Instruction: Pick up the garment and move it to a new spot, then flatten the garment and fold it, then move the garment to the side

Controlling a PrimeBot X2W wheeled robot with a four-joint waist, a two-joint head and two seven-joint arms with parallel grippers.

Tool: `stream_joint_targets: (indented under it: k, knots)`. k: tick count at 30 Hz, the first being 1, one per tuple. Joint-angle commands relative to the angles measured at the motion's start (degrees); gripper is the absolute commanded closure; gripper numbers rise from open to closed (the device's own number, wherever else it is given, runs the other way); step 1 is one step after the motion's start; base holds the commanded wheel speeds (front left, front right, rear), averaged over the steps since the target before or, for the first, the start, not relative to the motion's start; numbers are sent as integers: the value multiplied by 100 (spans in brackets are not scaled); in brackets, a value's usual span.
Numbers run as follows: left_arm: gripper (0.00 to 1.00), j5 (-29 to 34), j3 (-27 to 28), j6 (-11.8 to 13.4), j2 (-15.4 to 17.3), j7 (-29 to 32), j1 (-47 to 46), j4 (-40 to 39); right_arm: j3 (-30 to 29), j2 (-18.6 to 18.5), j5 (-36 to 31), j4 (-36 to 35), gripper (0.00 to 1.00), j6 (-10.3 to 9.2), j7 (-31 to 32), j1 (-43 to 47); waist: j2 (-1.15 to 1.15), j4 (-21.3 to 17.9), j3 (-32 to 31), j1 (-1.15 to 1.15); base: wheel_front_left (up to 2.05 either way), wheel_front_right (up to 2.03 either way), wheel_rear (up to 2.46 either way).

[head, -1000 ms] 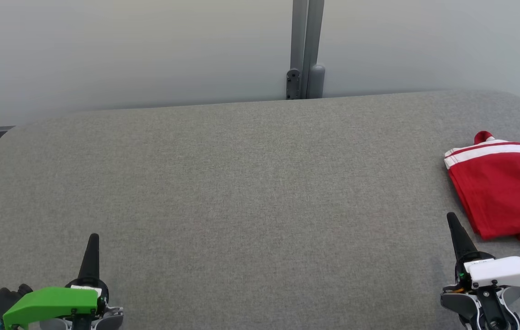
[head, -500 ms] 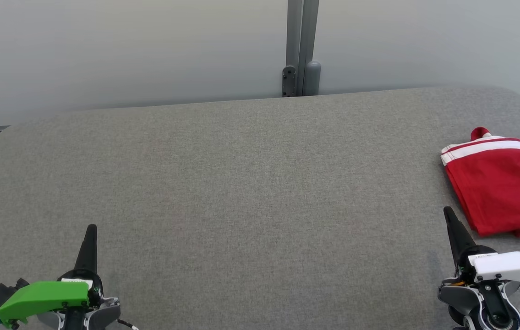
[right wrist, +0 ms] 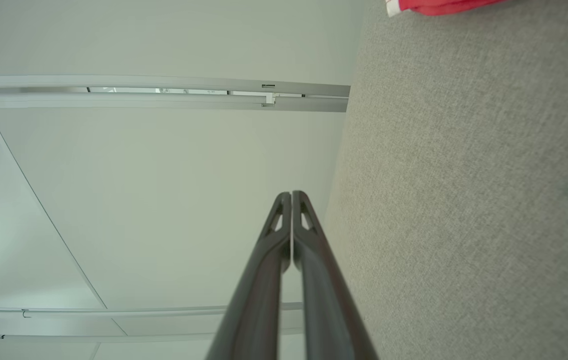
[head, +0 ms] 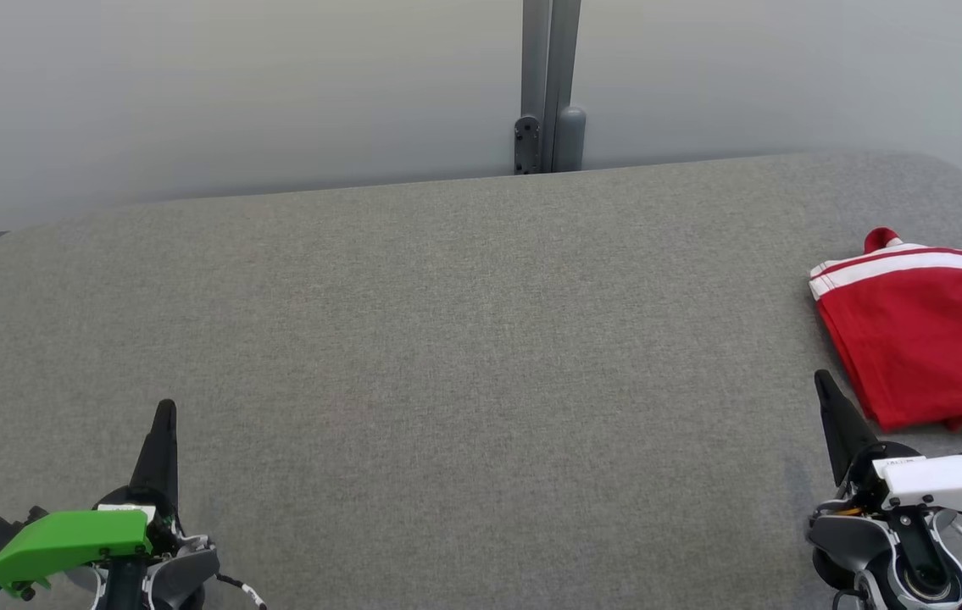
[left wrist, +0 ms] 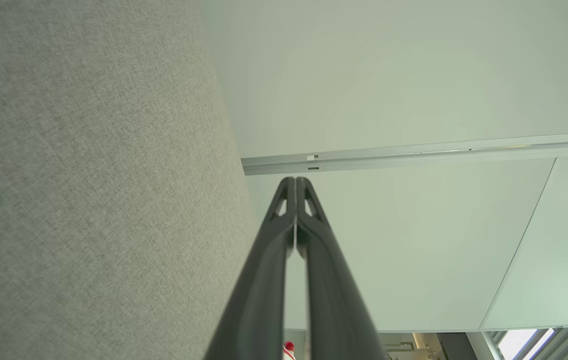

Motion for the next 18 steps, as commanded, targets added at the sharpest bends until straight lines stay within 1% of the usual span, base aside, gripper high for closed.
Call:
stream_joint_targets:
  k: [1, 9, 18]
  knots:
    - [100, -104, 29, -49, -1, 38, -128, -31, 7, -5, 137, 7, 100, 2, 44, -101, 0, -9, 6, 0, 0, 0, 0]
    - [100, -400, 58, -56, -4, 122, -175, -44, 13, -1, 441, 27, 100, 2, 124, -142, 0, -48, 34, 0, 0, 0, 0]
    - [100, -368, 54, -50, -3, 117, -162, -40, 12, -2, 418, 24, 100, 2, 119, -132, 0, -48, 34, 0, 0, 0, 0]
